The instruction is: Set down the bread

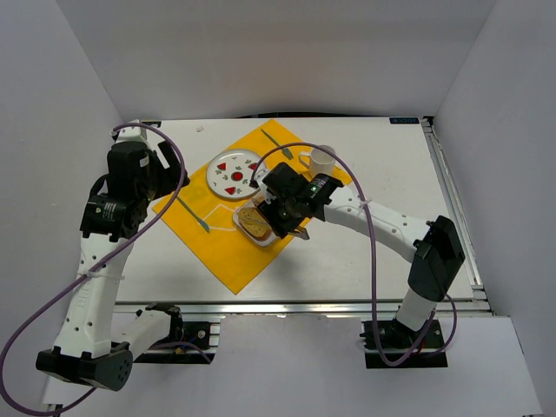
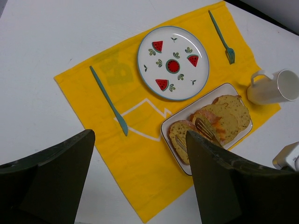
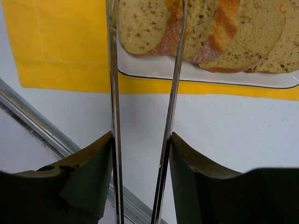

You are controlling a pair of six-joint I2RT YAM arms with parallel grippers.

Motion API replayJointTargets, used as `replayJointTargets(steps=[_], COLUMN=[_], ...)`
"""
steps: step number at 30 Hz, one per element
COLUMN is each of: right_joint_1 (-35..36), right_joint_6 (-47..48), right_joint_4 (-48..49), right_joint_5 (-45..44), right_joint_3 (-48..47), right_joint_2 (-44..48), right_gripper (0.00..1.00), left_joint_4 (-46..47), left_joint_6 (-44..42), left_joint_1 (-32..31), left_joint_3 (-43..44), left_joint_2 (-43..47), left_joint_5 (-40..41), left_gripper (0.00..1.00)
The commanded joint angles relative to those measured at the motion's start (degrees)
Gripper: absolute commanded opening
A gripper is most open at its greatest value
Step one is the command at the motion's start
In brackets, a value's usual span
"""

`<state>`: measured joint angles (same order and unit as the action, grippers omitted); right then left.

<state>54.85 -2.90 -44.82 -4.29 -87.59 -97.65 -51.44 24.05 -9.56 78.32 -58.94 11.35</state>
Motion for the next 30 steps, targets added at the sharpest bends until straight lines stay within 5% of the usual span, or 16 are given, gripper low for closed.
replayJointTargets(steps=[1,13,26,30], right_joint_1=[0.4,1.6,2.7,2.9], right_joint_6=[0.5,0.8,0.9,-0.2], right_joint_4=[2.6,2.1,0.3,-0.4], right_joint_5=[-2.6,-4.9,-3.4,-2.4], right_joint_3=[1.2,3.9,3.0,1.9], right_joint_2=[0.2,0.0,-0.5,-0.4], right_gripper=[0.54,0.51,0.27,0.13], left_joint_4=[0.2,-0.6,-0.9,-0.9], left_joint_6=[0.1,-0.7,-1.6,-1.9], left_joint_1=[-0.2,-0.3,-0.3,-0.3], left_joint_3=[-0.4,-1.0,-1.6,-1.5], left_joint_2=[0.8,1.5,1.7,1.6], left_joint_5=[-0.4,-0.1,0.2,0.2], left_gripper=[0.89,0.89,0.88,0.88])
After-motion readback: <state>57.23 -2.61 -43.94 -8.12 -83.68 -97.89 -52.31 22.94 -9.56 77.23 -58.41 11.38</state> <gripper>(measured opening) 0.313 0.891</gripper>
